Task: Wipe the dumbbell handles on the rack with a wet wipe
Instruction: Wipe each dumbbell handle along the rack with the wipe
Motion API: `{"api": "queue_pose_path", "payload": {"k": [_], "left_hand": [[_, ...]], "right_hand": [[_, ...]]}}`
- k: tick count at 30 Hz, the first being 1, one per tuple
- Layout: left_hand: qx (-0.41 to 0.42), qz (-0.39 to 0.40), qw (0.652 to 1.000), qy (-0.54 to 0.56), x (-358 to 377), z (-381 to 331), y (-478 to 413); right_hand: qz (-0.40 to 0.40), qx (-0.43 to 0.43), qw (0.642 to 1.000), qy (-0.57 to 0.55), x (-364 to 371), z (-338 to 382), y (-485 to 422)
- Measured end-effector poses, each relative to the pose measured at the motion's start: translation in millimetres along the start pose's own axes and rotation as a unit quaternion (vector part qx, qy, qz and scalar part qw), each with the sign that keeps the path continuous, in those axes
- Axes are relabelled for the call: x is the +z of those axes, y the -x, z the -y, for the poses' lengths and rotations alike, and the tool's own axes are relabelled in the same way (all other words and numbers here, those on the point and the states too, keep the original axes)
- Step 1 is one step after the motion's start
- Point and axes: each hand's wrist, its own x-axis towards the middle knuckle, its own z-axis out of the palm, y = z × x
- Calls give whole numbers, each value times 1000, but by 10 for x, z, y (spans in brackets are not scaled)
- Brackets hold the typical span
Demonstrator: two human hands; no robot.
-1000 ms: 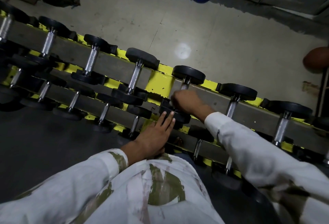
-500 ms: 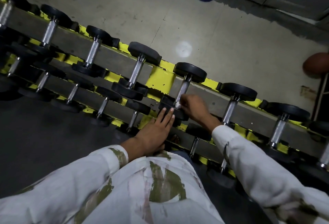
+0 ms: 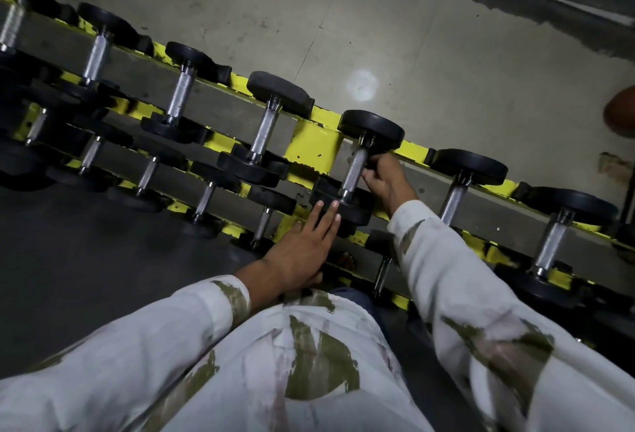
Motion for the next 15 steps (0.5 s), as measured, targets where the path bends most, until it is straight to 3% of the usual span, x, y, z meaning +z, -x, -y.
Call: {"api": "queue_pose_path", "payload": {"k": [6,12,15], "left_hand": [[3,6,1000,3,-3,0,6],[7,11,1000,-11,-19,23,5],[7,11,1000,-7,-15,22,4]], "right_hand": [[72,49,995,43,-54,126,99],[-20,0,1000,-13,67,91,62],[-95,-86,992,-7,93,-124,58]]}}
